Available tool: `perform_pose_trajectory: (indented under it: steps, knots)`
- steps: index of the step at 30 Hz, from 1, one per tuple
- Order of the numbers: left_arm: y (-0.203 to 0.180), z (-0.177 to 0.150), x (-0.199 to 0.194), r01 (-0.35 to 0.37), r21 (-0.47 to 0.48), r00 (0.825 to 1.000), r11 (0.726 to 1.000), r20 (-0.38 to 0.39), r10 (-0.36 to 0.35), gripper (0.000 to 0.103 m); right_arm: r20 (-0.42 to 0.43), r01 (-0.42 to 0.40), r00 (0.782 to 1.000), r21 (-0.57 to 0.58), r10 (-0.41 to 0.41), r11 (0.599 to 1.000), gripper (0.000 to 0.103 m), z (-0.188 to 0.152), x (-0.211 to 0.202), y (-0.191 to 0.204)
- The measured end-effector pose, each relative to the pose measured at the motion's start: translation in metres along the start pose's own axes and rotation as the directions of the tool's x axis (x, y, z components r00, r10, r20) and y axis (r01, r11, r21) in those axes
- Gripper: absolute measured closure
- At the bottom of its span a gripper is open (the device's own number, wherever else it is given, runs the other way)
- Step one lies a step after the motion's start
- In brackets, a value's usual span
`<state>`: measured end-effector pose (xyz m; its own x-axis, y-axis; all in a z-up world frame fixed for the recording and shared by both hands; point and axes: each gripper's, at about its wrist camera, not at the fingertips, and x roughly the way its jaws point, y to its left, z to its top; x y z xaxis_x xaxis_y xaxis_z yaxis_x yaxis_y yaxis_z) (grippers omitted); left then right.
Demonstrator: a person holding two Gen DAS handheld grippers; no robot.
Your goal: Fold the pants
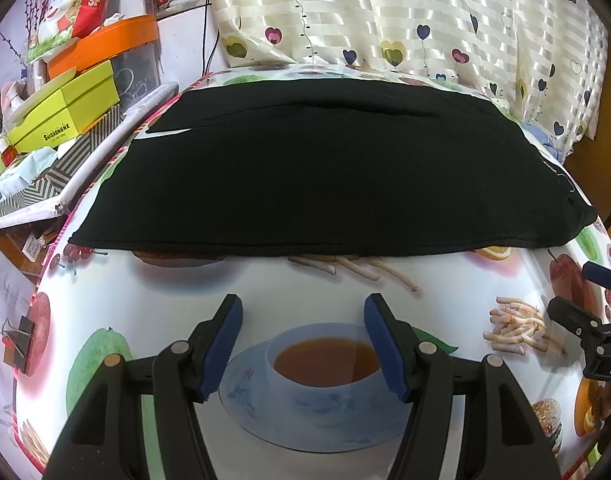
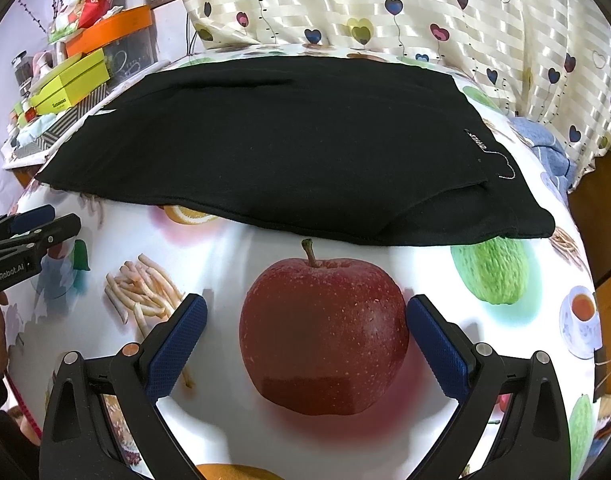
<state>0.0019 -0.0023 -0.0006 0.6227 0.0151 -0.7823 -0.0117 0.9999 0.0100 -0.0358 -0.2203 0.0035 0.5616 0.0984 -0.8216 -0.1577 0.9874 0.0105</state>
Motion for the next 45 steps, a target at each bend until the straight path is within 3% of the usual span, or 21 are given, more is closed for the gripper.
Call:
perform_pose_trajectory:
  steps: [10,23,36,45]
  knots:
    - [0.001,0.002,0.0,-0.003,0.002,1.0,1.0,-0.025,0.003,0.037,-0.009,-0.011,1.0,-0.023,0.011,1.0,0.006,0.0,-0.002,0.005]
    - [-0.008,0.013,-0.008,0.065,0.044,0.998,0.997,-0.011,-0.065,0.04,0.029,-0.035,0.999,-0.07,0.037,0.997,0.008,0.014,-0.017,0.015]
    - [-0.009,0.05,-0.003,0.093,0.073,0.995,0.993,0.016,-0.095,0.04,0.062,-0.073,0.995,-0.143,0.083,0.987,0.008,0.046,-0.013,0.02]
    - [0.002,0.095,0.021,0.095,0.089,0.995,0.991,0.026,-0.098,0.04,0.076,-0.114,0.988,-0.202,0.131,0.973,0.008,0.096,0.008,0.01]
